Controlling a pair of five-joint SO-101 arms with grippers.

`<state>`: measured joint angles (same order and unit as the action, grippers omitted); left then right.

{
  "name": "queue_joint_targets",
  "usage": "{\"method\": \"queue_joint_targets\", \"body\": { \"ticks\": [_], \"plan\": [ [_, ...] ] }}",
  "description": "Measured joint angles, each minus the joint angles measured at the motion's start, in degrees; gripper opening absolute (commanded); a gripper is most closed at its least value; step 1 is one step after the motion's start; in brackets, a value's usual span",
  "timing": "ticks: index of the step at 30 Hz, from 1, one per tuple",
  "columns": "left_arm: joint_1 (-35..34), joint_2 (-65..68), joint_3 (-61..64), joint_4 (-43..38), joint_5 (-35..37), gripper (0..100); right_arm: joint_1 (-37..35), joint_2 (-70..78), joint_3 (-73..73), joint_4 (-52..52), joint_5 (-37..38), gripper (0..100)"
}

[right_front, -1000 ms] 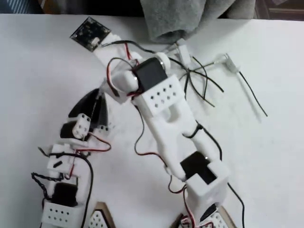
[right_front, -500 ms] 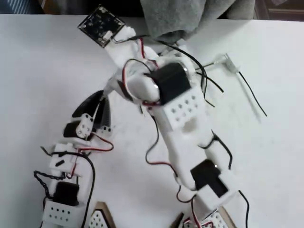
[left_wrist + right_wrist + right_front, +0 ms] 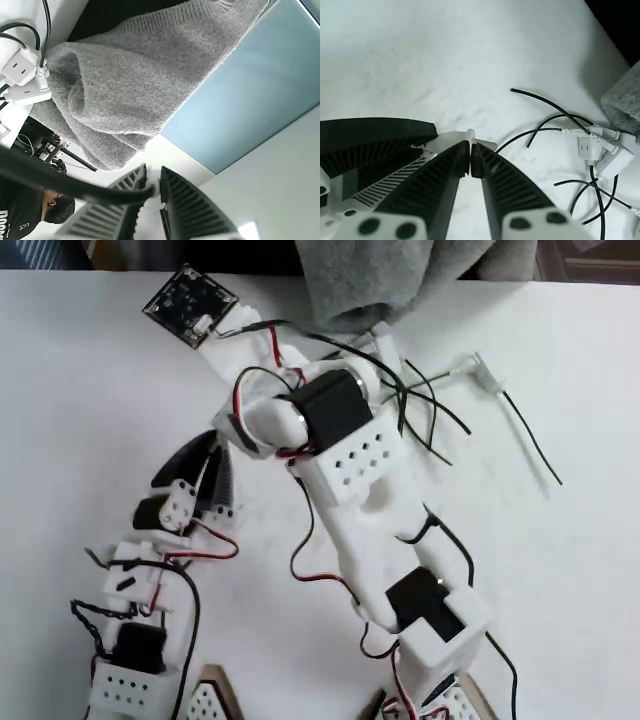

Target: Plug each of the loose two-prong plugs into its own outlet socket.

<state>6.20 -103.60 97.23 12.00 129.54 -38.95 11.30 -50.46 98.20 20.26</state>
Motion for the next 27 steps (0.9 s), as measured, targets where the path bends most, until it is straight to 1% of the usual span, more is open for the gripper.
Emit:
{"method": "queue_joint_targets", "body": {
  "ticks": [3, 9, 12, 17, 23, 27],
  "plan": [
    [0.0, 0.0, 0.0, 0.0, 0.0, 2, 0.2, -1.8, 1.7, 0.0, 0.0, 1.9],
    [0.0, 0.0, 0.0, 0.0, 0.0, 2, 0.0, -11.0, 10.9, 0.0, 0.0, 1.9],
    [0.0, 0.0, 0.0, 0.0, 0.0, 2, -0.8, -13.4, 15.0, 0.0, 0.0, 1.9],
    [0.0, 0.0, 0.0, 0.0, 0.0, 2, -2.5, -12.0, 16.0, -2.1, 0.0, 1.9],
    [-0.4, 0.1, 0.0, 0.0, 0.0, 2, -2.5, -7.3, 16.0, -5.9, 0.0, 1.9],
    [-0.4, 0.2, 0.0, 0.4, 0.0, 2, -1.1, -5.5, 16.0, -7.3, 0.0, 1.9]
  ]
}}
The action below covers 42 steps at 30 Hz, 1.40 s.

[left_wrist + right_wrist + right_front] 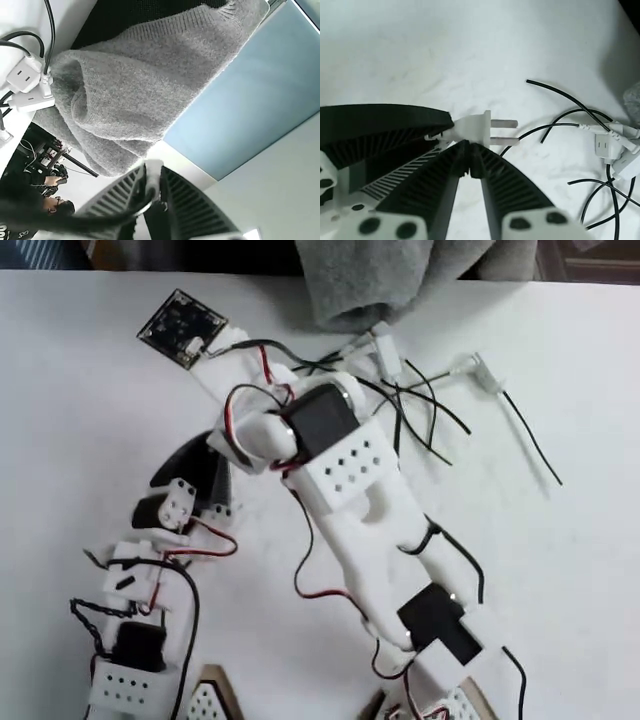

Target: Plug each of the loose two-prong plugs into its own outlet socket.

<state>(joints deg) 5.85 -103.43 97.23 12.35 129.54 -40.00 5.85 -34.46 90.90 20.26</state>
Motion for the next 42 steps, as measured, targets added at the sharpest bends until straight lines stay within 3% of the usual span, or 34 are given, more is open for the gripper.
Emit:
{"method": "queue_joint_targets", "body": {
  "ticks": [42],
  "plan": [
    [-0.1, 0.0, 0.0, 0.0, 0.0, 2, 0.3, 1.2, 0.0, -4.9, 0.0, 1.9]
  ]
}}
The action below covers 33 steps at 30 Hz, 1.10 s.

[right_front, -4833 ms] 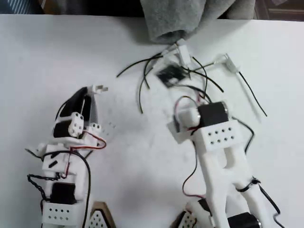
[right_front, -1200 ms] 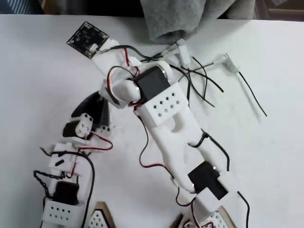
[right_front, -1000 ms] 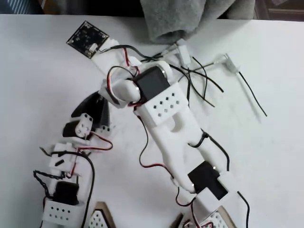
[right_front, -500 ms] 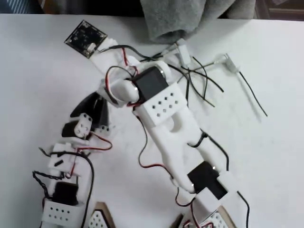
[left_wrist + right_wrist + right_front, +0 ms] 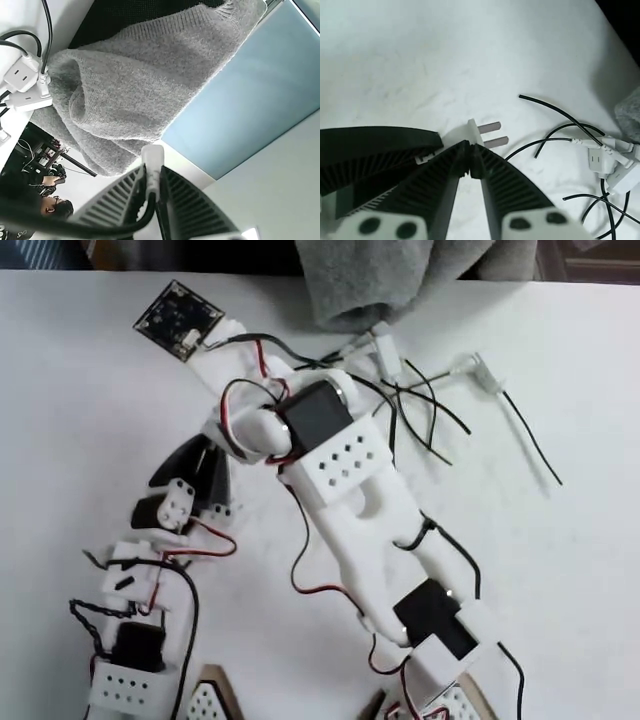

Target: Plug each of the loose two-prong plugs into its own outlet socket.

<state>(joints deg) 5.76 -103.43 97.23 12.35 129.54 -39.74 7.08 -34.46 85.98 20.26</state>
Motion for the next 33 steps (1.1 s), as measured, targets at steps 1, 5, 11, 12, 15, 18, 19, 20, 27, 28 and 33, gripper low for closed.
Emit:
{"method": "queue_joint_targets", "body": {
  "ticks": [1, 5, 11, 12, 15, 18, 19, 20, 27, 28, 33],
  "plan": [
    [0.0, 0.0, 0.0, 0.0, 0.0, 2, 0.0, 0.0, 0.0, -0.1, 0.0, 1.9],
    [0.0, 0.0, 0.0, 0.0, 0.0, 2, 0.0, 0.0, 0.0, -0.1, 0.0, 1.9],
    [0.3, -0.1, 0.0, 0.0, 0.0, 2, -0.2, -0.2, -2.4, 3.8, 0.0, 1.9],
    [0.3, -0.1, 0.0, 0.0, 0.0, 2, -0.4, -0.5, -3.3, 5.3, 0.0, 1.9],
    [0.3, -0.1, 0.0, 0.0, 0.0, 2, -1.1, -1.8, -5.7, 9.7, 0.0, 1.9],
    [0.3, -0.1, 0.0, 0.0, 0.1, 2, -1.4, -2.3, -6.1, 10.6, 0.0, 1.9],
    [0.3, -0.1, 0.0, 0.0, 0.1, 2, -1.1, -2.1, -6.1, 10.6, 0.0, 1.9],
    [0.3, -0.1, 0.0, 0.0, 0.1, 2, -0.7, -1.6, -6.1, 10.4, 0.0, 1.9],
    [0.1, 0.0, 0.0, 0.0, 0.2, 2, 1.4, 5.4, -6.2, 5.0, 0.0, 1.9],
    [0.1, 0.0, 0.0, 0.0, 0.2, 2, 1.7, 6.0, -6.2, 4.3, 0.0, 1.9],
    [0.1, 0.0, 0.0, 0.0, 0.2, 2, 1.7, 6.9, -6.2, 3.2, 0.0, 1.9]
  ]
}}
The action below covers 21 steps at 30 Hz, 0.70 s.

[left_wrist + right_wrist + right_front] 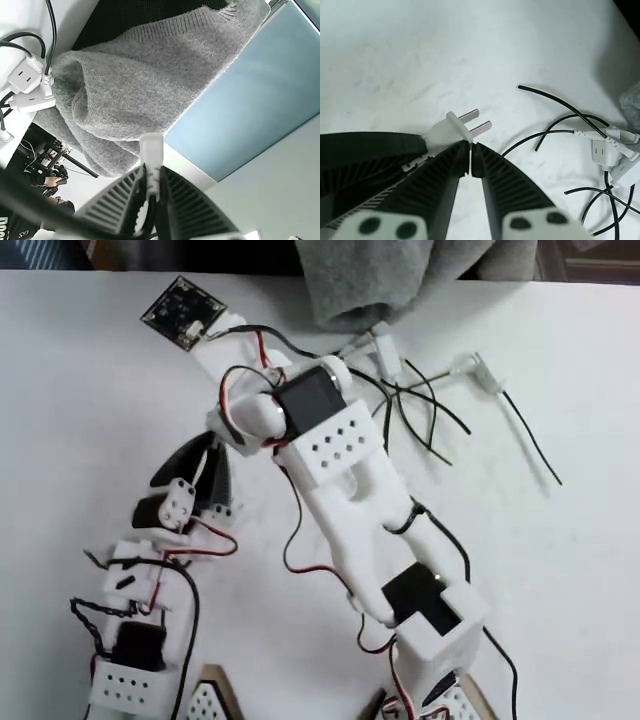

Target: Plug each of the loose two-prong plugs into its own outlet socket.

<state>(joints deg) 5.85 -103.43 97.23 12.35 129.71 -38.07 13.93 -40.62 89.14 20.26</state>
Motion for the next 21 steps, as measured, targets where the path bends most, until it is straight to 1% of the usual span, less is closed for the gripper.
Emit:
{"method": "queue_joint_targets", "body": {
  "ticks": [2, 7, 10, 13, 17, 21],
  "plan": [
    [0.0, 0.0, 0.0, 0.0, 0.0, 2, 0.0, -0.1, -0.2, 0.3, 0.0, 1.9],
    [0.1, -0.1, 0.0, 0.0, 0.0, 2, 0.6, -2.5, -4.4, 5.5, 0.0, 1.9],
    [0.1, -0.1, 0.0, 0.4, 0.0, 2, 1.2, -7.2, -6.9, 8.5, 0.0, 1.9],
    [0.1, -0.1, 0.0, 3.0, 0.0, 2, 1.9, -14.2, -6.2, 8.9, 0.0, 1.9],
    [0.1, -0.1, 0.0, 6.7, 0.0, 2, 6.5, -25.1, -0.1, 9.1, 0.0, 1.9],
    [0.1, -0.1, 0.0, 12.7, 0.0, 2, 14.3, -36.7, 10.9, 9.1, 0.0, 1.9]
  ]
}}
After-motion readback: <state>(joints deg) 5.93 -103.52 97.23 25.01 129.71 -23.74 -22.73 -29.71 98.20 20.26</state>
